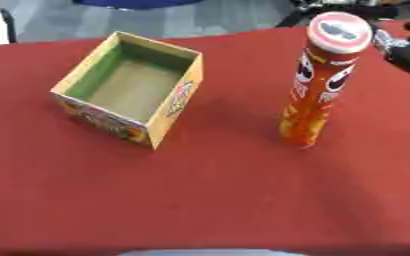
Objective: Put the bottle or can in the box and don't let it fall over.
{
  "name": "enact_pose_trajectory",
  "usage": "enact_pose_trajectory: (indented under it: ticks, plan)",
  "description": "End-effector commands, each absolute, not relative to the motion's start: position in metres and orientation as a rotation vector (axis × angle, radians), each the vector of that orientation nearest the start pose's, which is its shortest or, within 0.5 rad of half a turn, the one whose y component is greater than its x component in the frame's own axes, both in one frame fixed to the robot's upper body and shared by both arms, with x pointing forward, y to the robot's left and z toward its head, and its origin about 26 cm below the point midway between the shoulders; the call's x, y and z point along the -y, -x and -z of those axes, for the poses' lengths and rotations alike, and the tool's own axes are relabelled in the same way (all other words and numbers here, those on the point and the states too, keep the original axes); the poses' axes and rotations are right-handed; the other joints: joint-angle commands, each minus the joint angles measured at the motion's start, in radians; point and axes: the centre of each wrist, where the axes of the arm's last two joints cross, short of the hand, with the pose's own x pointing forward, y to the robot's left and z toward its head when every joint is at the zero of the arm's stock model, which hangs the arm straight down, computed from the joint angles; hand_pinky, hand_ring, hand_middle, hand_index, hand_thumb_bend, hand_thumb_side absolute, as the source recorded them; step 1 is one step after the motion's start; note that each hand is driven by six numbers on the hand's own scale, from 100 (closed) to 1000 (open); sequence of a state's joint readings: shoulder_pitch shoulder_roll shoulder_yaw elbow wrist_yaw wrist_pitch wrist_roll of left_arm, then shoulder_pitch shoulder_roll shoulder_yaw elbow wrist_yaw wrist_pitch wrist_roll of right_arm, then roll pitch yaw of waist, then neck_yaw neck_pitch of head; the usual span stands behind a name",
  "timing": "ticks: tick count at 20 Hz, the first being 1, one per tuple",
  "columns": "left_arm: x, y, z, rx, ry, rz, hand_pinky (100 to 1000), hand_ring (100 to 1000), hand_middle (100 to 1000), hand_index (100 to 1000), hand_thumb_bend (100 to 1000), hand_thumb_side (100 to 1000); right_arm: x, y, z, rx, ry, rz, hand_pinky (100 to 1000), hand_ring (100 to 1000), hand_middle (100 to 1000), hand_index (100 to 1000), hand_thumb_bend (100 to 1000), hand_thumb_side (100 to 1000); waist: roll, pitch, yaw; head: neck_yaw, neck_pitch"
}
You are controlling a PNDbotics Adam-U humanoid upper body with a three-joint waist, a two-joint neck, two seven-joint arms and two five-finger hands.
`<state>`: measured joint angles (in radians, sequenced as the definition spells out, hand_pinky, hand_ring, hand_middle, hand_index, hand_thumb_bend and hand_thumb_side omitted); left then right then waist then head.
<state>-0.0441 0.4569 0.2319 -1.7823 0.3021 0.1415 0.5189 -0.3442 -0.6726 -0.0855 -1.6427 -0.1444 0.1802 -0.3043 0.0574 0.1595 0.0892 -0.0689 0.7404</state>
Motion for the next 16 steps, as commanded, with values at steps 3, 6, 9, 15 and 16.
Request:
enact_pose_trajectory:
  ticks: [3,6,9,15,16]
  plan:
    - [-0.39,-0.2743,-0.1312,1.76,-0.648,-0.428,767,816,764,822,523,801,0.3786,-0.3385,-0.2106,1.892,0.704,-0.092,826,821,843,879,664,376,-0.001,-0.016,0.003,0.003,0.007]
    - [-0.3902,-0.2742,-0.1314,1.76,-0.649,-0.428,767,816,764,822,523,801,0.3787,-0.3384,-0.21,1.89,0.704,-0.096,827,821,843,880,665,376,-0.001,-0.016,0.003,-0.002,0.004]
    - [-0.3902,-0.2741,-0.1311,1.759,-0.649,-0.427,767,816,764,822,522,801,0.3787,-0.3372,-0.2096,1.888,0.706,-0.108,827,822,844,880,667,374,-0.001,-0.015,0.003,-0.025,-0.009]
    - [-0.3904,-0.2741,-0.1314,1.76,-0.65,-0.425,768,816,764,822,523,801,0.3788,-0.3348,-0.2098,1.885,0.707,-0.132,829,825,845,882,671,374,-0.001,-0.013,0.0,-0.059,-0.042]
    - [-0.3904,-0.2742,-0.1316,1.761,-0.65,-0.425,768,816,764,822,523,801,0.3787,-0.334,-0.2094,1.883,0.707,-0.143,829,825,845,882,671,374,0.0,-0.013,-0.001,-0.063,-0.048]
